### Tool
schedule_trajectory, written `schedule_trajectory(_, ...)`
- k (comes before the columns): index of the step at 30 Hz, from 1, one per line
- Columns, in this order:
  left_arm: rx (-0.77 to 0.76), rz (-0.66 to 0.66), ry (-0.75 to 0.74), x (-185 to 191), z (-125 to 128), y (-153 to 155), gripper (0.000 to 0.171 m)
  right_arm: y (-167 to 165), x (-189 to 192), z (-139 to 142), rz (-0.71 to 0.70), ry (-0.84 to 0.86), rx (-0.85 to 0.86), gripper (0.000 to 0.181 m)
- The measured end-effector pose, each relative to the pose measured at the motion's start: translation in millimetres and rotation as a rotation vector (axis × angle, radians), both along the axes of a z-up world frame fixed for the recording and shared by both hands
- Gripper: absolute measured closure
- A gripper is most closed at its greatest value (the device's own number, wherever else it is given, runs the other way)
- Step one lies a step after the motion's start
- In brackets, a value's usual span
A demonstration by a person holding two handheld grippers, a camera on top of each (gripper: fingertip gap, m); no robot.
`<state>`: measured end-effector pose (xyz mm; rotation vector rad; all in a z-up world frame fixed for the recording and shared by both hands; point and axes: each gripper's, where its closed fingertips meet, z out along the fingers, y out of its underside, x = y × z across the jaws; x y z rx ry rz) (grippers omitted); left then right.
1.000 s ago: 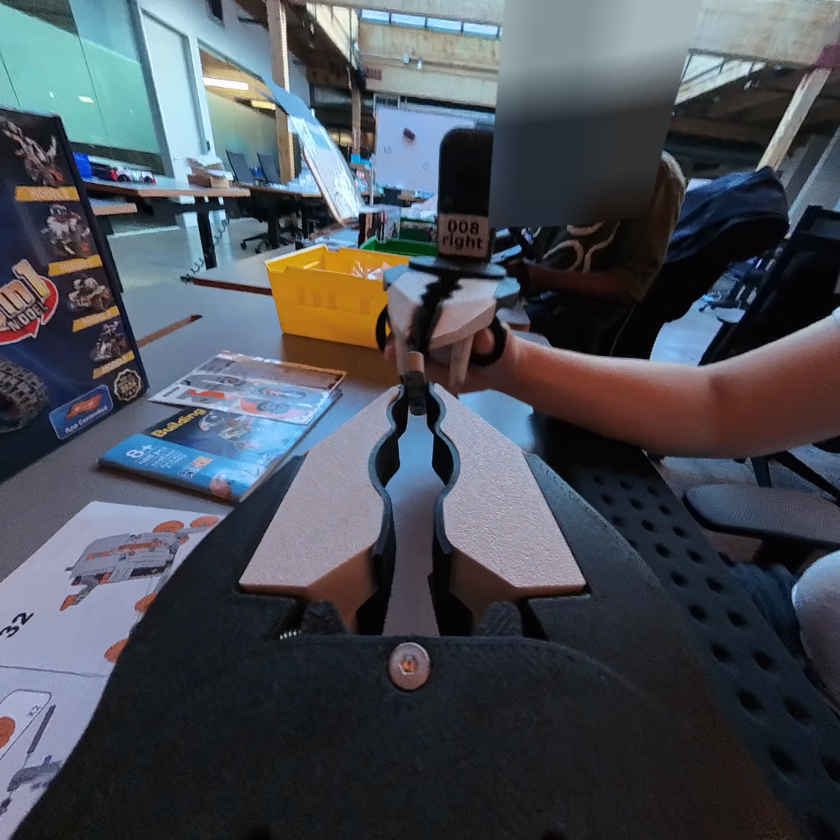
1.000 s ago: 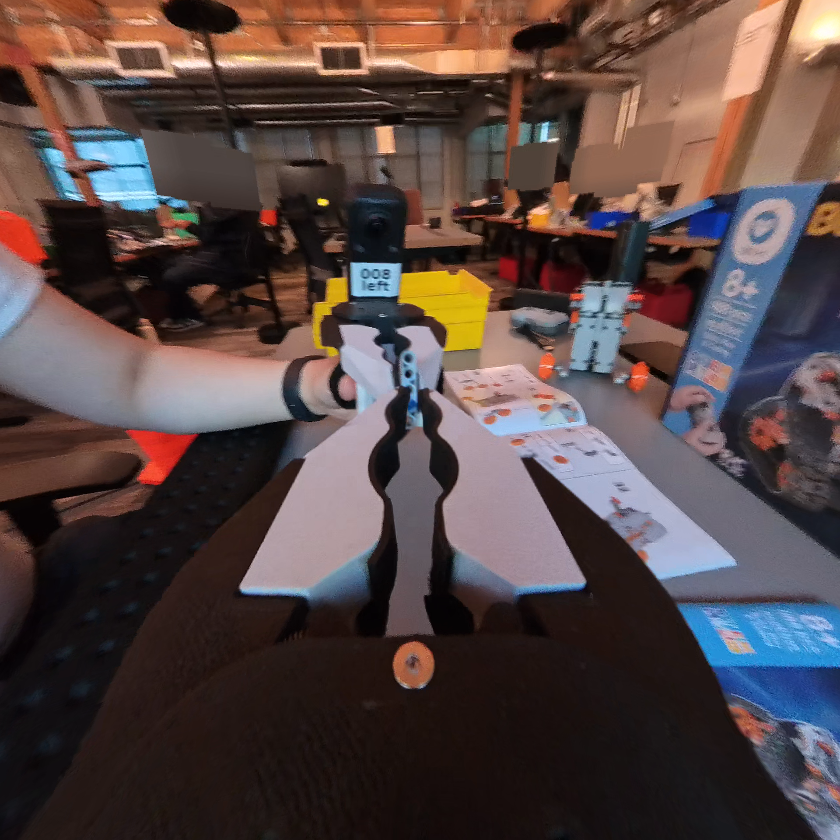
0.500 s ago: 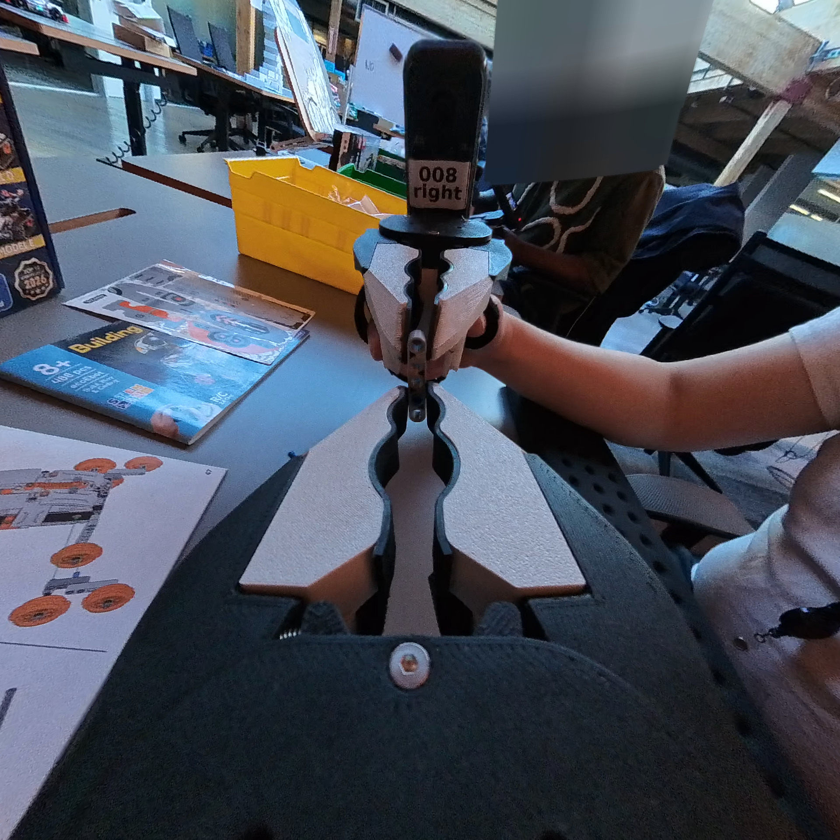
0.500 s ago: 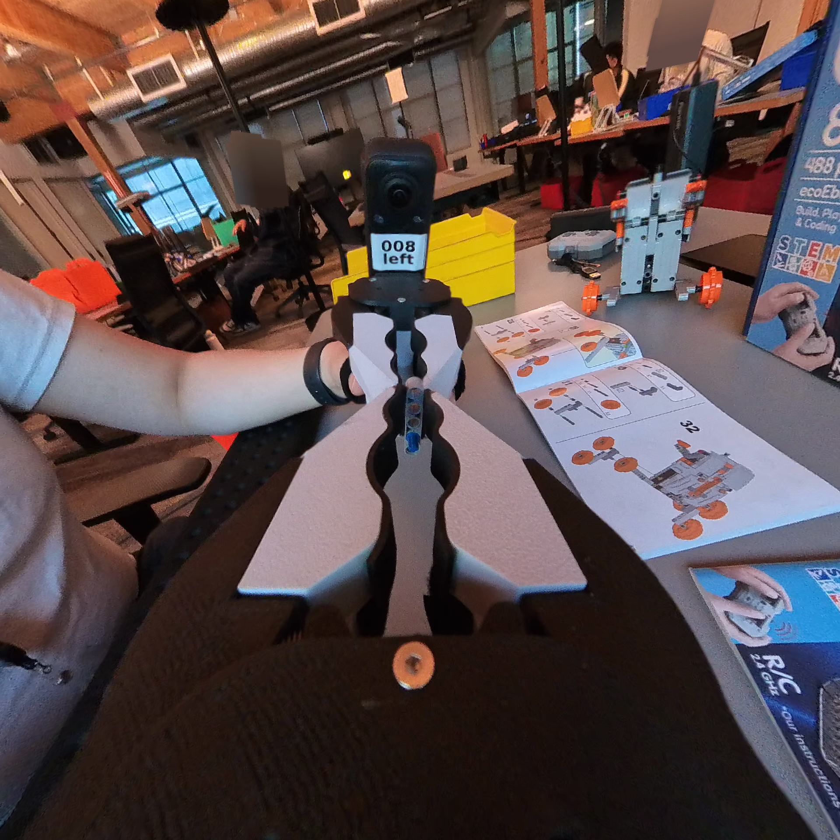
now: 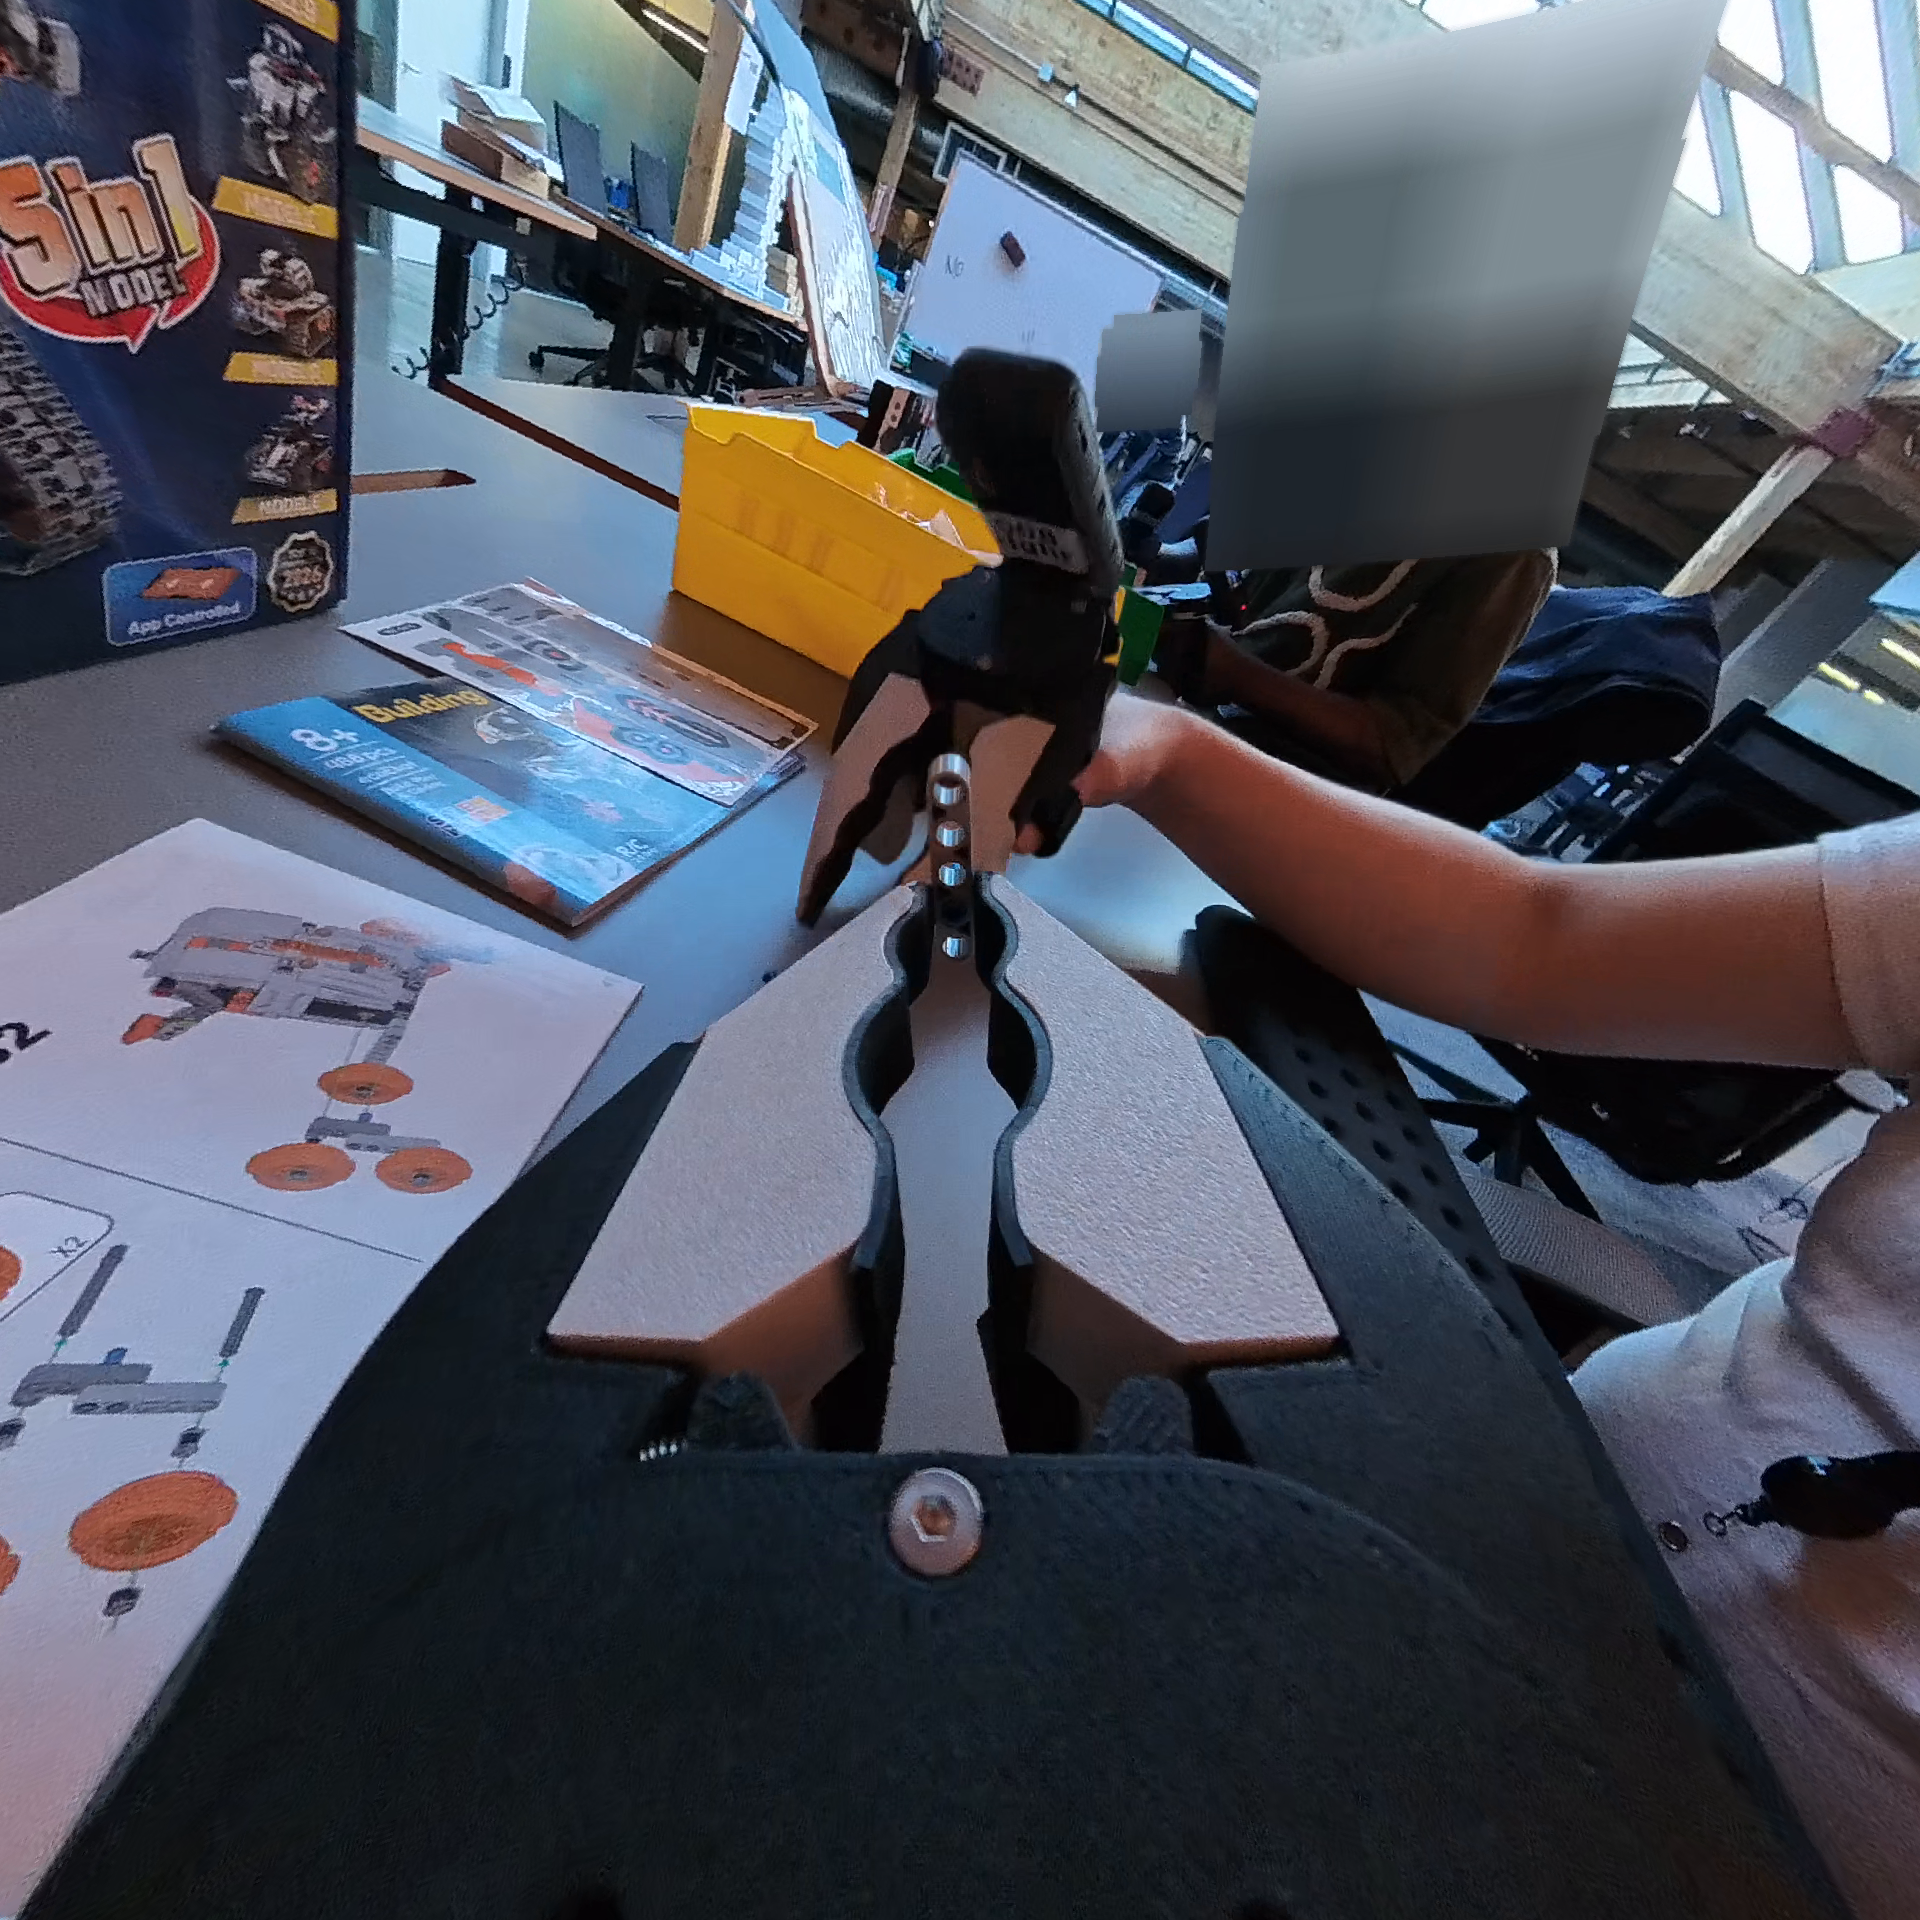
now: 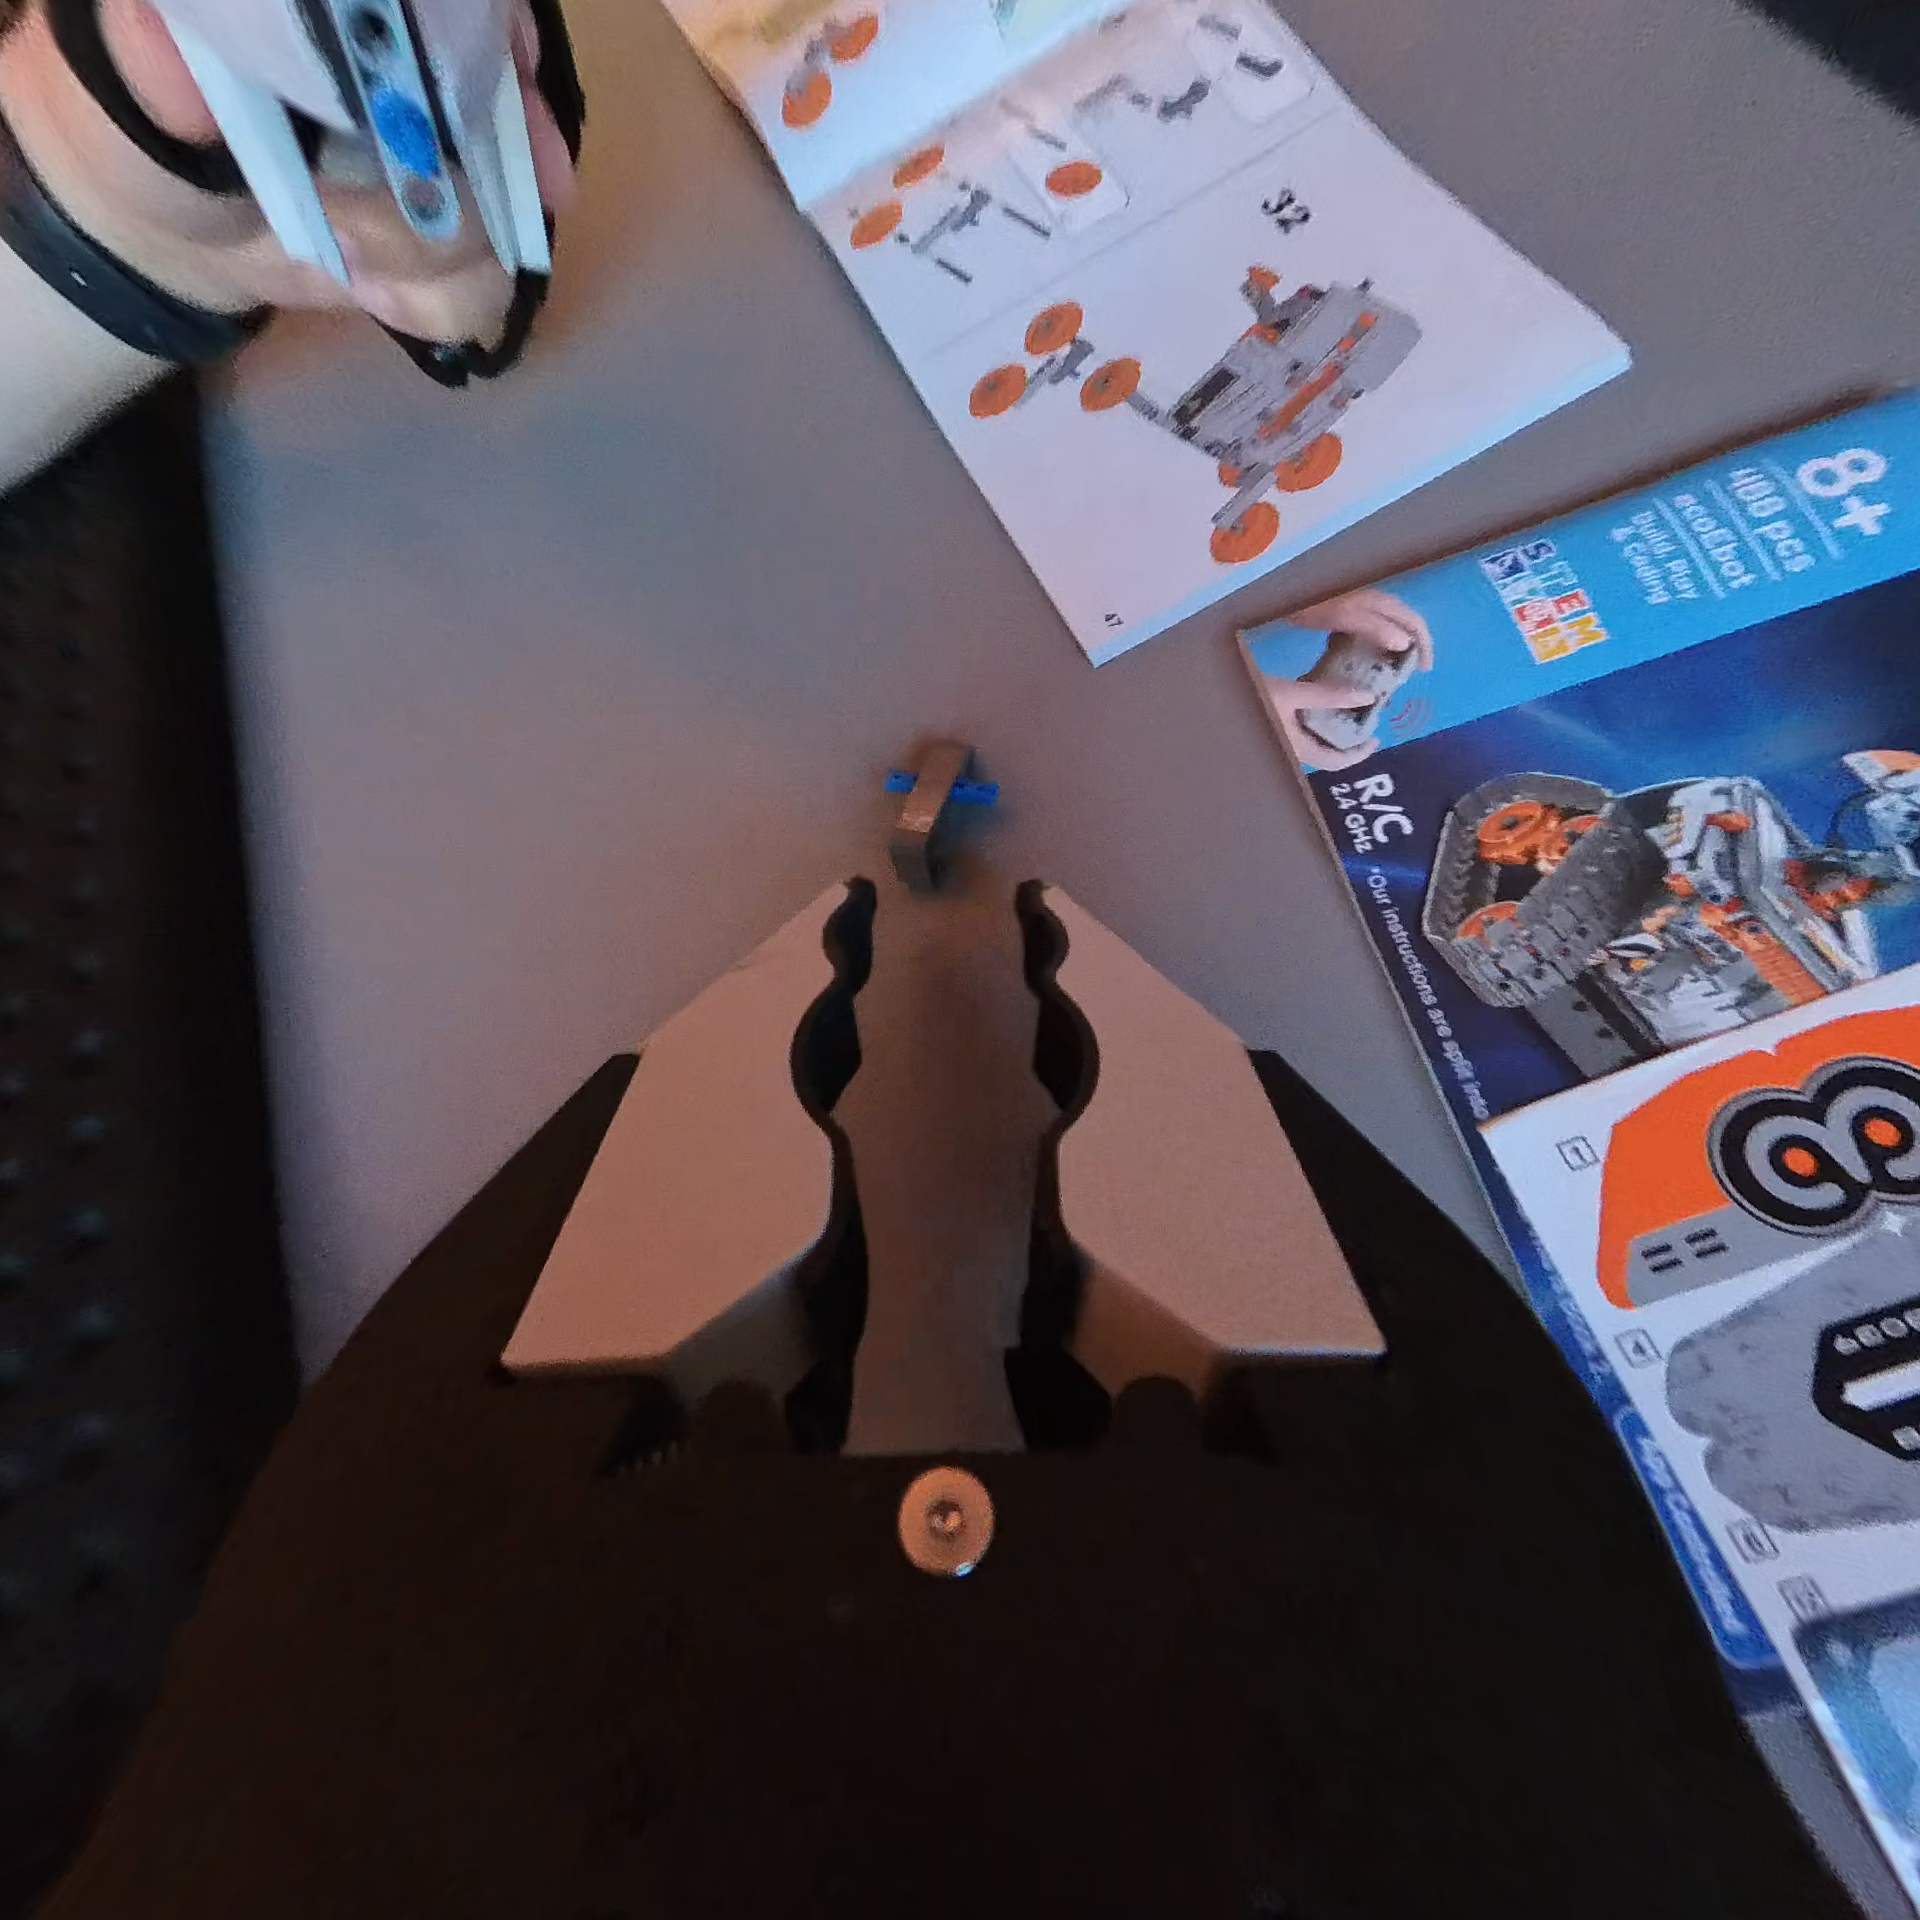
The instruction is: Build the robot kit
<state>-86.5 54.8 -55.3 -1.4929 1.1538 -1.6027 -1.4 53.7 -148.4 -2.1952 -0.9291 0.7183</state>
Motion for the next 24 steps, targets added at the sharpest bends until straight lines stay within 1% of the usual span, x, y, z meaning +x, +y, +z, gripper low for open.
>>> schedule_trajectory(2, -0.027, 0.004, 0.002, 0, -1, 2, 0.168, 0, -8, -8, 0.006, -0.013, -0.018, 0.153)
schedule_trajectory(4, -0.039, 0.026, 0.024, 1, -6, 7, 0.168, 4, -17, -9, -0.003, -0.004, 0.000, 0.154)
schedule_trajectory(5, -0.049, 0.027, 0.040, 1, -9, 7, 0.168, 9, -17, -10, -0.029, -0.023, 0.017, 0.166)
schedule_trajectory(6, -0.058, 0.037, 0.056, 1, -13, 10, 0.168, 10, -18, -12, -0.029, -0.046, 0.033, 0.175)
schedule_trajectory(8, -0.090, 0.058, 0.063, 2, -15, 14, 0.168, 14, -21, -3, -0.015, -0.059, 0.129, 0.175)
schedule_trajectory(9, -0.118, 0.076, 0.052, 3, -12, 19, 0.168, 20, -20, 9, -0.037, -0.063, 0.213, 0.175)
schedule_trajectory(10, -0.152, 0.097, 0.020, 4, -3, 25, 0.168, 26, -18, 24, -0.067, -0.059, 0.298, 0.175)
schedule_trajectory(12, -0.225, 0.158, -0.065, 7, 23, 42, 0.168, 36, -14, 60, -0.141, -0.026, 0.466, 0.176)
schedule_trajectory(14, -0.272, 0.178, -0.156, 13, 50, 53, 0.168, 47, -8, 88, -0.224, -0.014, 0.596, 0.176)
schedule_trajectory(17, -0.335, 0.186, -0.269, 29, 79, 66, 0.167, 67, -6, 118, -0.327, -0.012, 0.724, 0.176)
schedule_trajectory(20, -0.368, 0.254, -0.418, 32, 105, 88, 0.168, 85, -7, 154, -0.402, 0.032, 0.808, 0.175)
schedule_trajectory(22, -0.417, 0.256, -0.526, 30, 126, 98, 0.168, 88, -9, 185, -0.396, 0.104, 0.841, 0.175)
schedule_trajectory(24, -0.403, 0.252, -0.565, 32, 145, 102, 0.168, 89, 1, 223, -0.438, 0.161, 0.912, 0.175)
